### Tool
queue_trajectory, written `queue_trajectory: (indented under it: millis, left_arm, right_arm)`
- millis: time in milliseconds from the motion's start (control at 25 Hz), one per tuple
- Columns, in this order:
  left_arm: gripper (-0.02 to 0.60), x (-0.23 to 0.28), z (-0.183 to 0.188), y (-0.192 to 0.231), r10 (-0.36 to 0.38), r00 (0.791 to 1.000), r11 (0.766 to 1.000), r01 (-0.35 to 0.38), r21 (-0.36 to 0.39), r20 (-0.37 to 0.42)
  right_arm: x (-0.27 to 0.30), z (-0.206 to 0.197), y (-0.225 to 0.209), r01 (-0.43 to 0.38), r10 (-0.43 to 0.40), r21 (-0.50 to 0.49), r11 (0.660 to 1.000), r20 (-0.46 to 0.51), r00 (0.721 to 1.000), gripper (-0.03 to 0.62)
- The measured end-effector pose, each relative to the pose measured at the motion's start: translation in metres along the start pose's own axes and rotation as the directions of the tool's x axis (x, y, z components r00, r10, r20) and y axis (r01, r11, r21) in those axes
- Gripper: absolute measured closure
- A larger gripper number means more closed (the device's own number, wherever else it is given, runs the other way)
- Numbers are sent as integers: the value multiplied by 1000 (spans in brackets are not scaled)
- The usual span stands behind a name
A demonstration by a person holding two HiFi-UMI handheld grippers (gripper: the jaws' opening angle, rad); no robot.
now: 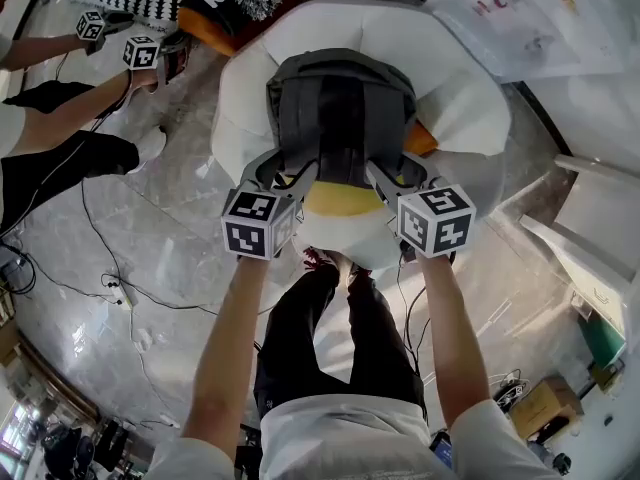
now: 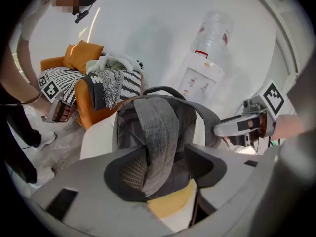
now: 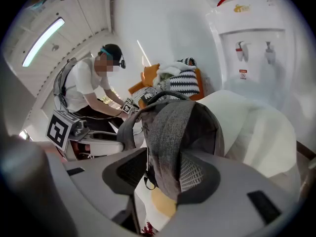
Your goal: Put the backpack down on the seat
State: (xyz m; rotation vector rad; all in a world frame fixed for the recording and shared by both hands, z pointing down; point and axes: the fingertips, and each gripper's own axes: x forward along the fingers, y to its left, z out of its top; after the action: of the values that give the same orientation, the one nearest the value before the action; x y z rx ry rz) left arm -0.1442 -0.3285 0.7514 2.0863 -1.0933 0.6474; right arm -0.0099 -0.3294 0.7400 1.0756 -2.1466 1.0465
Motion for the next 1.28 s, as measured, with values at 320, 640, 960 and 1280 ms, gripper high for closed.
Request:
queue_trajectory:
  millis: [320, 640, 960, 1280]
  left_arm:
    - [334, -1, -15, 6, 59, 997, 997, -56, 48, -55]
    - [334, -6, -20, 2, 52, 996, 998, -49, 42, -69]
    - [334, -22, -24, -12, 22, 995, 1000, -22, 3, -92]
    - [338, -57, -11, -25, 74, 996, 997, -74, 7, -45]
  right_arm:
    - [-11, -4, -20, 81, -82, 45, 996, 21, 996, 433]
    - [-18, -12, -20, 62, -63, 84, 994, 7, 998, 433]
    - [-30, -20, -7, -6, 6, 132, 991, -1, 1000, 434]
    - [-65, -15, 3, 21, -24, 126, 992, 23, 999, 434]
